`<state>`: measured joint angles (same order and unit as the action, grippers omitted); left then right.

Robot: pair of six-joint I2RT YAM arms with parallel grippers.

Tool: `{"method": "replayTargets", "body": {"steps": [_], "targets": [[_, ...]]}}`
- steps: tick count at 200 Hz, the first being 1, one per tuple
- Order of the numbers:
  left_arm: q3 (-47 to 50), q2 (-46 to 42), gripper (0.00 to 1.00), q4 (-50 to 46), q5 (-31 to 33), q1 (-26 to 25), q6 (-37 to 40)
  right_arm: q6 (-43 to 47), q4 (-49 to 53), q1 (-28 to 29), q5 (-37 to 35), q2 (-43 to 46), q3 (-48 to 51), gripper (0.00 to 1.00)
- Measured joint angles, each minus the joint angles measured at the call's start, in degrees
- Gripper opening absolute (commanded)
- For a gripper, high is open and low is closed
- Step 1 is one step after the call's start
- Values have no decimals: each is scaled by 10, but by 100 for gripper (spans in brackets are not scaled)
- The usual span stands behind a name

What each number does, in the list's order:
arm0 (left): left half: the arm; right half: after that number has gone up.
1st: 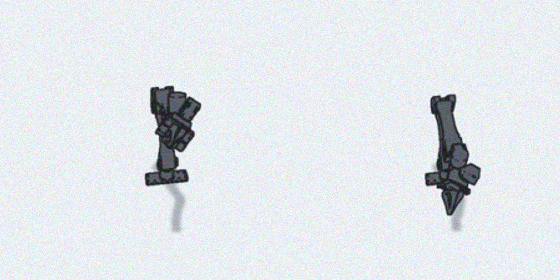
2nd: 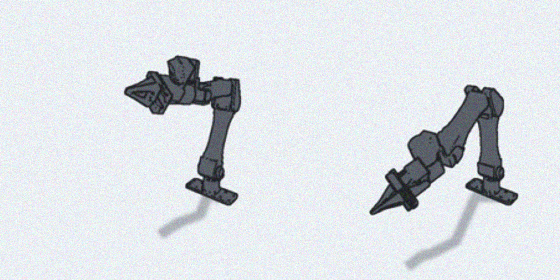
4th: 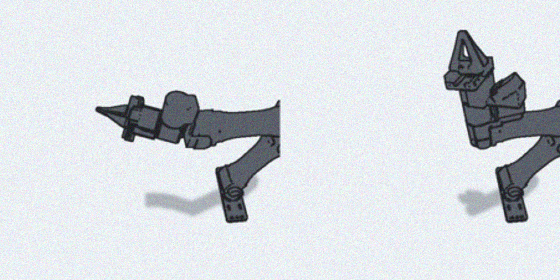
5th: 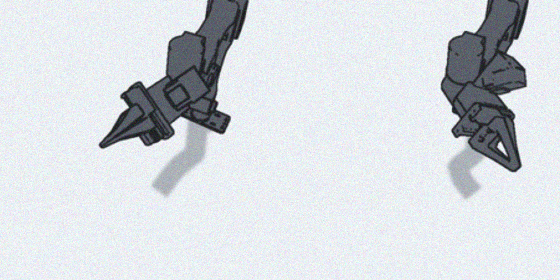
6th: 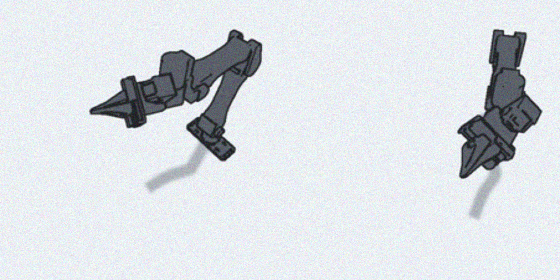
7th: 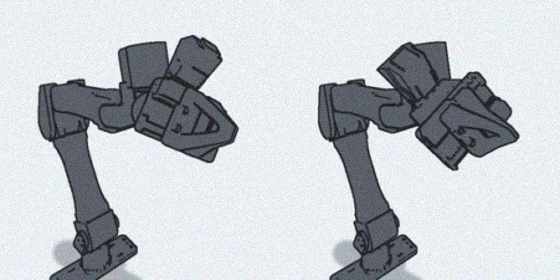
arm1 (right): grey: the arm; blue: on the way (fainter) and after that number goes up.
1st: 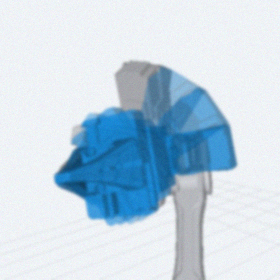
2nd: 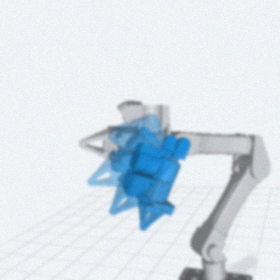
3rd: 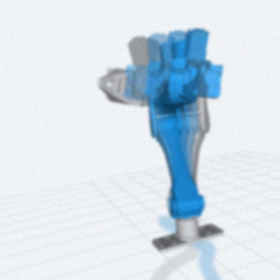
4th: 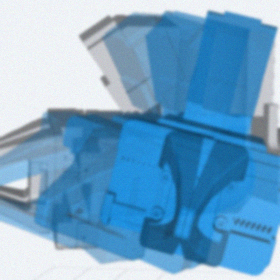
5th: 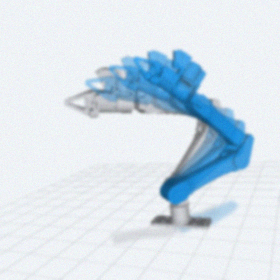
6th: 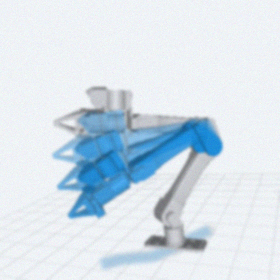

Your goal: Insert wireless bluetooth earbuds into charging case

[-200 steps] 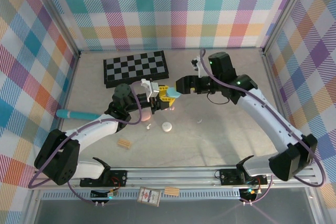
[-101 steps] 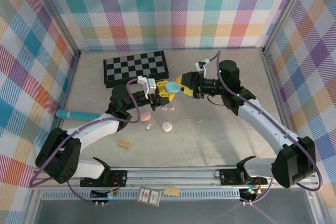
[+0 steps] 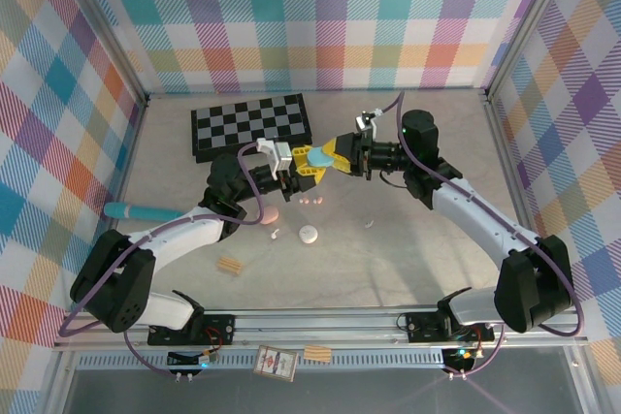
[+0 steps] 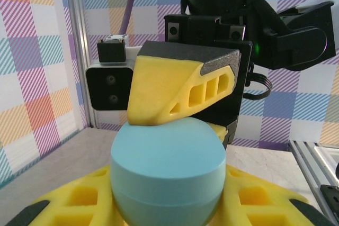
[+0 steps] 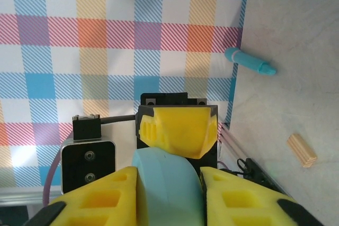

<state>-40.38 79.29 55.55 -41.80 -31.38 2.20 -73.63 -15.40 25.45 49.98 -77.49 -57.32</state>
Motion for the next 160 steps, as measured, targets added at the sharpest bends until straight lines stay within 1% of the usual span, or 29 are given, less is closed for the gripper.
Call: {"method": "replayTargets", "body": {"steps": [13, 19, 35, 48, 55, 62, 82, 121, 140, 160], "targets": [[0, 0, 35, -3, 1, 0, 4, 5, 0, 0, -1, 0, 0, 18], [0, 0, 38, -5, 2, 0, 6, 7, 0, 0, -3, 0, 0, 17], [-1, 0, 53, -12, 5, -1, 14, 13, 6, 0, -6, 0, 0, 15], [-1, 0, 71, -26, 8, -2, 21, 17, 11, -1, -10, 0, 1, 15], [-1, 0, 79, -34, 10, -3, 23, 20, 13, -3, -12, 0, 1, 14], [-1, 0, 85, -42, 10, -4, 27, 23, 14, -5, -14, 0, 1, 14], [0, -5, 100, -60, 16, -5, 36, 39, 27, -17, -23, 0, 3, 15], [20, -41, 100, -98, 37, -5, 47, 104, 76, -64, -62, -9, 15, 15], [40, -62, 100, -129, 51, -5, 53, 149, 98, -85, -93, -39, 16, 15], [58, -80, 100, -174, 71, -7, 64, 190, 106, -102, -126, -91, 15, 15]]}}
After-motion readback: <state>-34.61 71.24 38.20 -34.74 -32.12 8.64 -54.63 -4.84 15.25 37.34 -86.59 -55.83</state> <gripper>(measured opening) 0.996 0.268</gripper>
